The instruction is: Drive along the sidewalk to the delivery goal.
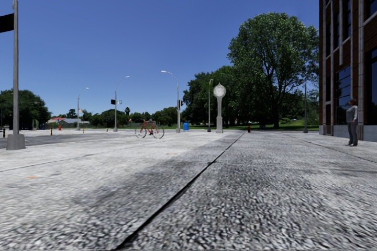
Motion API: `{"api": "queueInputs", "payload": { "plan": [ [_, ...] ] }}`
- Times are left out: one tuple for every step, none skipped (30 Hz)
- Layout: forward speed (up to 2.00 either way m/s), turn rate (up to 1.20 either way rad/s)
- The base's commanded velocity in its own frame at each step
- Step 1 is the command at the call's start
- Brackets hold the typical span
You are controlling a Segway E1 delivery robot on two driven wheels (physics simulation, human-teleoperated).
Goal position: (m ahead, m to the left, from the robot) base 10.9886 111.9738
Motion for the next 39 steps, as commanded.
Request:
{"api": "queueInputs", "payload": {
  "plan": [
    [2.0,0.0],
    [2.0,0.0],
    [2.0,0.0],
    [2.0,0.0],
    [2.0,0.0],
    [2.0,0.0],
    [2.0,0.0],
    [2.0,0.0],
    [2.0,0.0],
    [2.0,0.0],
    [2.0,0.0],
    [2.0,0.0],
    [2.0,0.0],
    [2.0,0.0],
    [2.0,0.0],
    [2.0,0.0],
    [2.0,0.0],
    [2.0,0.0],
    [2.0,0.0],
    [2.0,0.0],
    [2.0,0.0],
    [2.0,0.0],
    [2.0,0.0],
    [2.0,0.0],
    [2.0,0.0],
    [2.0,0.0],
    [2.0,0.0],
    [2.0,0.0],
    [2.0,0.0],
    [2.0,0.0],
    [2.0,0.0],
    [2.0,0.0],
    [2.0,0.0],
    [2.0,0.0],
    [2.0,0.0],
    [2.0,0.0],
    [2.0,0.0],
    [2.0,0.0],
    [2.0,0.0]
  ]
}}
